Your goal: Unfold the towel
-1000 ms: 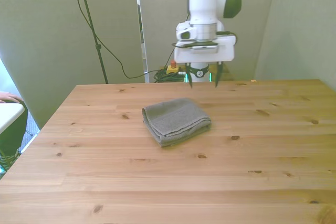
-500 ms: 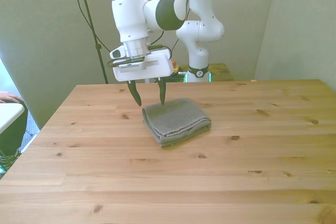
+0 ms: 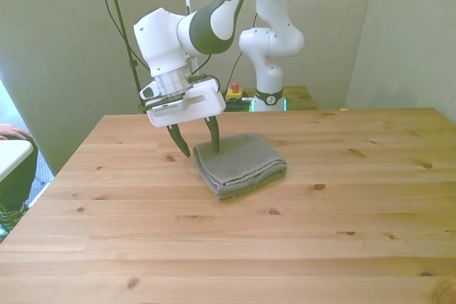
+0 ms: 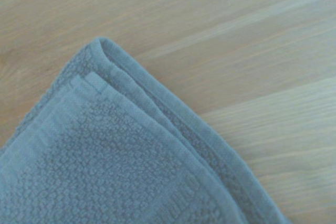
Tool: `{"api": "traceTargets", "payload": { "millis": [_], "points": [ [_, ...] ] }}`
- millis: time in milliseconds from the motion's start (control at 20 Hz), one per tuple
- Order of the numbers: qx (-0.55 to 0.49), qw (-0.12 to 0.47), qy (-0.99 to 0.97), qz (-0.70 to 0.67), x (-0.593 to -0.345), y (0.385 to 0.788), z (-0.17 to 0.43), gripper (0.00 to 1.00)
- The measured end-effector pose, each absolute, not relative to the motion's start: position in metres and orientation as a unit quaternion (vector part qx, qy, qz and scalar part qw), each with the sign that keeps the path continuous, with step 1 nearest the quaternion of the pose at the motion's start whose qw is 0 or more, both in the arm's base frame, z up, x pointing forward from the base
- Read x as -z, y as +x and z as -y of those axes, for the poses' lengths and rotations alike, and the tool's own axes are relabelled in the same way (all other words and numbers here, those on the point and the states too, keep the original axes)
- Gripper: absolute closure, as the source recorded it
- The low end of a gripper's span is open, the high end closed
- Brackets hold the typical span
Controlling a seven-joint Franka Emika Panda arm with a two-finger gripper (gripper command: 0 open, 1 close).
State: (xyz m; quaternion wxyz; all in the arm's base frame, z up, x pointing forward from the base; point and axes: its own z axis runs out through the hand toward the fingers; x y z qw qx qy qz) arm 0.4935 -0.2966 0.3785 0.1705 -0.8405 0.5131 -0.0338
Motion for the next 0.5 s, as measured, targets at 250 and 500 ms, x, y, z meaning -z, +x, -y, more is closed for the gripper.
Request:
{"api": "traceTargets", "payload": {
  "millis": [250,500],
  "points": [
    [0.036,0.177,-0.844,-0.505,-0.3769,0.4969,0.2918,1.0],
    [0.035,0.18,-0.847,-0.5,-0.3757,0.4979,0.2888,1.0]
  ]
}}
